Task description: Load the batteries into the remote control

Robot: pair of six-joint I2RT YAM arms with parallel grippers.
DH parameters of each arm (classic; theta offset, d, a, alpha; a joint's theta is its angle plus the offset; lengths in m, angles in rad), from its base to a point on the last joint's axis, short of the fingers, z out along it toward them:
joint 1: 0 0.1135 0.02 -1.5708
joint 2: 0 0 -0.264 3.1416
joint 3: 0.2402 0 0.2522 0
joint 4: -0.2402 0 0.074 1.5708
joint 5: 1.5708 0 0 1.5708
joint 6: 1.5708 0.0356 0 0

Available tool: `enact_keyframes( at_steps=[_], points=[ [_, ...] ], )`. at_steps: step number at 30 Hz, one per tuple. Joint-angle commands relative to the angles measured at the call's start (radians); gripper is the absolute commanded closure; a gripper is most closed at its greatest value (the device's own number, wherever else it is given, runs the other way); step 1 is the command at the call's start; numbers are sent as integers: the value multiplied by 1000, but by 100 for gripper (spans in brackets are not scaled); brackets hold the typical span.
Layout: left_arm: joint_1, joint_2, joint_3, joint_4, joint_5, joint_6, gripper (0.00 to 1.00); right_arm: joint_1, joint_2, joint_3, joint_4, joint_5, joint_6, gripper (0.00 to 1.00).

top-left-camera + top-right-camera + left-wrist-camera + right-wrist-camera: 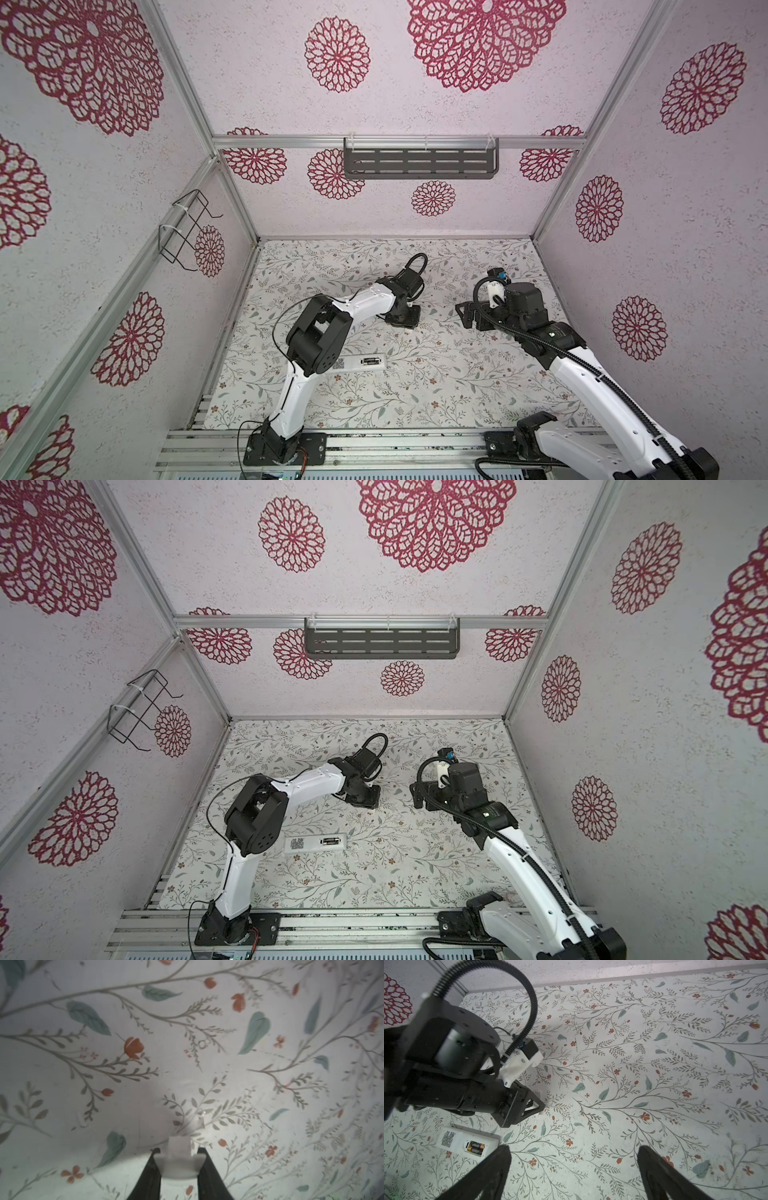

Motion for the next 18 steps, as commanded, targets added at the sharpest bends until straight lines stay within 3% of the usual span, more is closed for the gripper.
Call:
enact_keyframes(
  at_steps=[1,3,11,13,17,18],
  points=[
    [-1,18,50,-69,-16,-99,73,-5,-45,-10,-30,24,-33,1],
    [1,28,65,-67,-29,-121,61,-4,-58,-19,-44,14,-44,1],
    [20,40,103,-68,-20,-151,37,-5,-44,-49,-54,-32,-55,1],
    [36,-4,72,-45,-46,-159,32,-3,-19,-55,-53,-31,-37,1],
    [99,-200,-96,82,-66,-139,1,11,65,-95,6,-53,13,1],
    [121,-277,-143,117,-49,-128,2,22,91,-99,23,-50,22,1]
  ],
)
